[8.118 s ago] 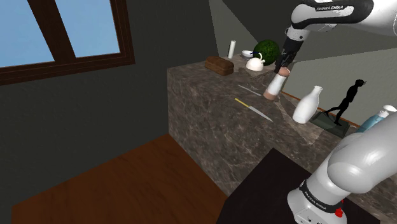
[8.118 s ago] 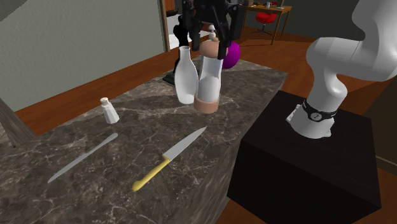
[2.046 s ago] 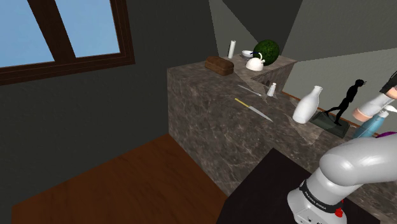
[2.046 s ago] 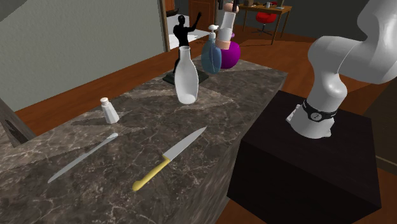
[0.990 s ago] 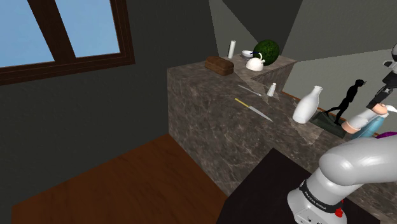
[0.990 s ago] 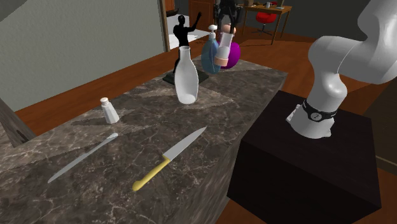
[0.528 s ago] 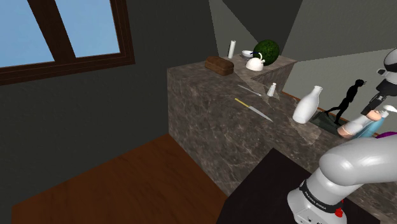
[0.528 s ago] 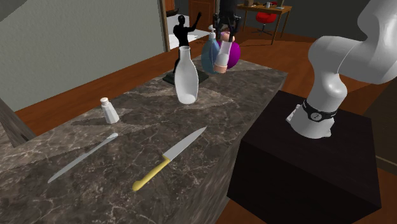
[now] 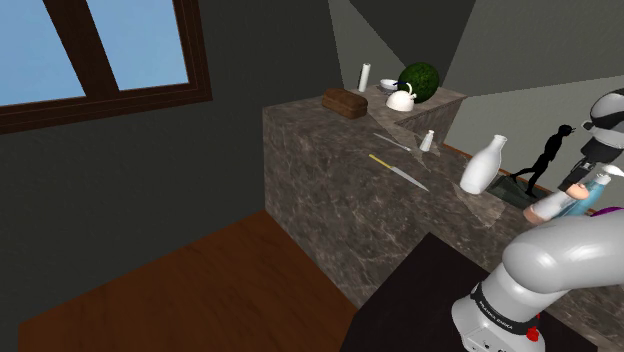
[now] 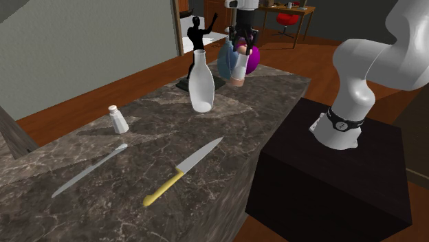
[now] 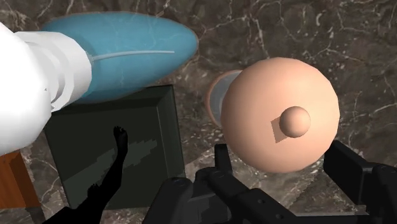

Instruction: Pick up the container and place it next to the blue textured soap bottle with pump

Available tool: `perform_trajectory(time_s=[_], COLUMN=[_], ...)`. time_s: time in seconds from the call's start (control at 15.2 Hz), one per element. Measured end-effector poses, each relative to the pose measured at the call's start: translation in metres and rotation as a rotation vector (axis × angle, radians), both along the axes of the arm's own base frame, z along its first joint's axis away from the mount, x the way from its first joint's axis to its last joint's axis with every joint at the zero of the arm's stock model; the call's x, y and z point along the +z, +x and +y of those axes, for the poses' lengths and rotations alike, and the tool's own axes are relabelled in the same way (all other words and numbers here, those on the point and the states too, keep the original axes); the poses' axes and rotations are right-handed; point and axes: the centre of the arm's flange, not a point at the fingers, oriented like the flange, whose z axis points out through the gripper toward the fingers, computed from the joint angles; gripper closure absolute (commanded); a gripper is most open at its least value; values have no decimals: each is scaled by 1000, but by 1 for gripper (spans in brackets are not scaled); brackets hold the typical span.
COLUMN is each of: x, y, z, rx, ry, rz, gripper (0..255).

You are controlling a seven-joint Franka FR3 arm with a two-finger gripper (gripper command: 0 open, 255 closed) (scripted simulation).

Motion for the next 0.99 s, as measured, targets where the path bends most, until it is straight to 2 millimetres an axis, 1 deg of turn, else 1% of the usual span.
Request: perform_trajectory(time_s=[0.26,0.66,0.73,0.99], x=[-20,-23,-23,-23], y=[0,0,0,0], z=[0,1,1,1], rx=[0,0,0,0], ry=[0,0,-1,-1], rz=[0,0,0,0], gripper=[255,255,0,0])
